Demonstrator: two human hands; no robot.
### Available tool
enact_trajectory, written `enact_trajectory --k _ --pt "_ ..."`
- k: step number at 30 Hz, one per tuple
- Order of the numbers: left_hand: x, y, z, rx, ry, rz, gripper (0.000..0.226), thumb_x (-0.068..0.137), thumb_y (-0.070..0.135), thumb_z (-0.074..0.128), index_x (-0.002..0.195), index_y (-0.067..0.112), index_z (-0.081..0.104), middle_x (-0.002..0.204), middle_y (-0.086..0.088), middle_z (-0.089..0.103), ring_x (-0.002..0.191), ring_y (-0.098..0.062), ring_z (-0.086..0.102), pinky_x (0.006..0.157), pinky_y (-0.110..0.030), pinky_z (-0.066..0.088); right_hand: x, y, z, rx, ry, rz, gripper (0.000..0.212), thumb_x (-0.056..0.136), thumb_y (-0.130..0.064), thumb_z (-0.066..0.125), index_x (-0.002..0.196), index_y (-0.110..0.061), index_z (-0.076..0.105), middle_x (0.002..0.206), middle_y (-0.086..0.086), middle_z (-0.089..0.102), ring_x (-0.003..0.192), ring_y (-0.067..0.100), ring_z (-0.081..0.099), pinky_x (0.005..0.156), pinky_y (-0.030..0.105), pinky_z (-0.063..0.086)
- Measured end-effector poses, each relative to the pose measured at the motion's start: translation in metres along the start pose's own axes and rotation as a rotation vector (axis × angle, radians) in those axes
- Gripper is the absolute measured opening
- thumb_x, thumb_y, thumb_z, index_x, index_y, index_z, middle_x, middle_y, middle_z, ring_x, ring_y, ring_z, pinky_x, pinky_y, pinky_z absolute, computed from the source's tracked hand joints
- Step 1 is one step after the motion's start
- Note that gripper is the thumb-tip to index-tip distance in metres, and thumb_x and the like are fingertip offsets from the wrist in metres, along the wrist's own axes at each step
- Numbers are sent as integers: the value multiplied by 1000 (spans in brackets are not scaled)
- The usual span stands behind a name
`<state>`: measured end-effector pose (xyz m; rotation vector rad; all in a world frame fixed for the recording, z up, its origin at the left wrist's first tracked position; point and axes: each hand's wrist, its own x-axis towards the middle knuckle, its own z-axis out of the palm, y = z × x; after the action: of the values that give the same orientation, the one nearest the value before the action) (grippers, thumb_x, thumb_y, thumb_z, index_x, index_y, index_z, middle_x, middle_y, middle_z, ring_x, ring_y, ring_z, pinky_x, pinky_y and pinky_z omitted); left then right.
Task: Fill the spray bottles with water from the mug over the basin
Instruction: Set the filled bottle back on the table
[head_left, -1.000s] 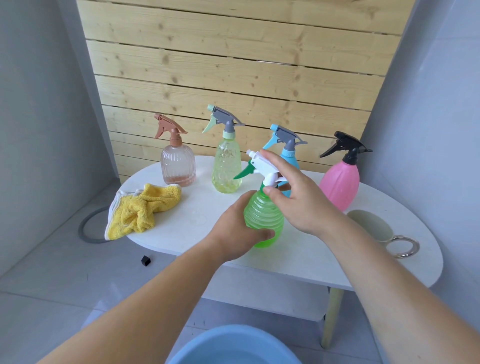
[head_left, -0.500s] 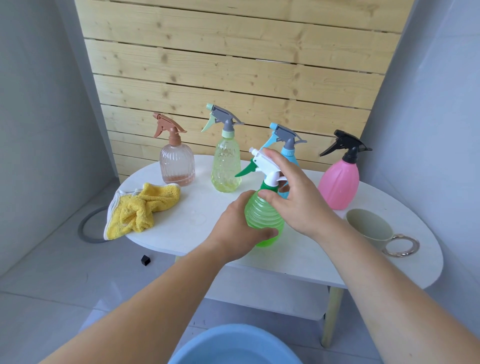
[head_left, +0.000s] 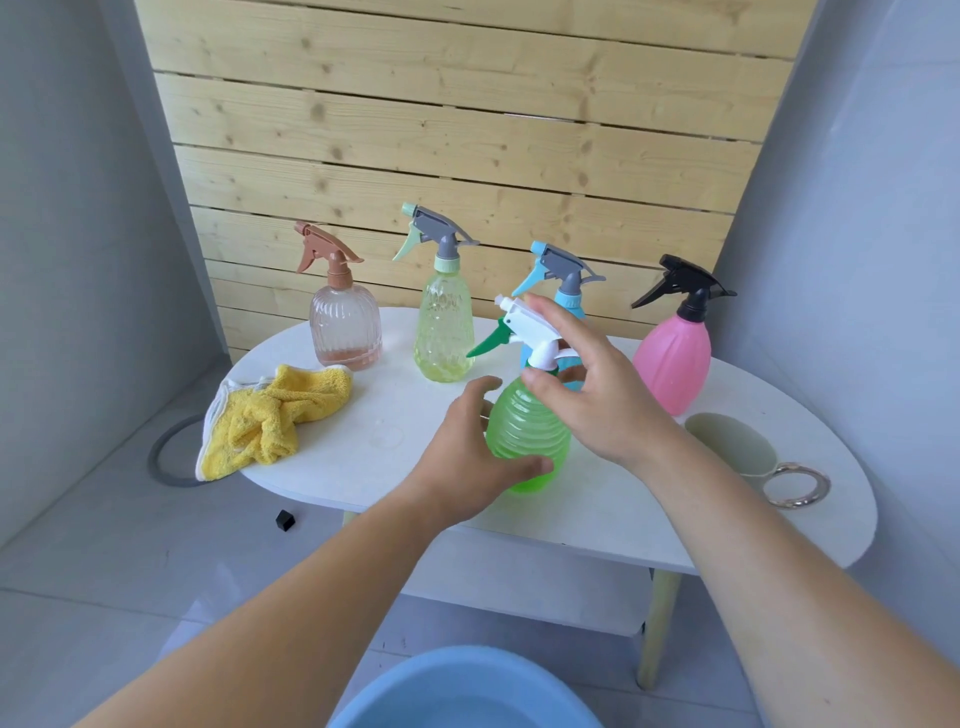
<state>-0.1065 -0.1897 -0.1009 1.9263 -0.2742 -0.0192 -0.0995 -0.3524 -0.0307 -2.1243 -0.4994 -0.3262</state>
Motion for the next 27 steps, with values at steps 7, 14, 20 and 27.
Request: enact_trajectory --k 7,14,20,27 --pt "0 3 3 6 -12 38 83 65 26 89 134 38 45 119 14 64 111 -6 64 95 -42 56 -1 0 -1 10 14 16 64 88 -23 72 139 -50 44 124 -8 57 104 -1 53 88 20 47" --pt "0 2 5 6 29 27 78 67 24 94 126 40 47 114 16 64 108 -4 63 92 -41 57 -1 1 -6 75 -39 40 65 91 -11 66 143 -43 44 114 -29 56 110 -2 53 86 10 42" --pt "0 3 5 31 32 18 76 69 24 94 124 41 44 111 19 62 105 6 59 86 -29 57 -1 2 -8 87 -71 37 66 92 -8 62 144 -43 41 126 -18 60 119 3 54 99 23 46" --pt "-1 2 8 37 48 15 77 69 26 93 129 36 46 118 12 63 107 4 58 87 -29 55 0 3 -8 80 -63 45 69 89 -9 68 142 -47 44 136 -29 51 127 -2 47 97 10 37"
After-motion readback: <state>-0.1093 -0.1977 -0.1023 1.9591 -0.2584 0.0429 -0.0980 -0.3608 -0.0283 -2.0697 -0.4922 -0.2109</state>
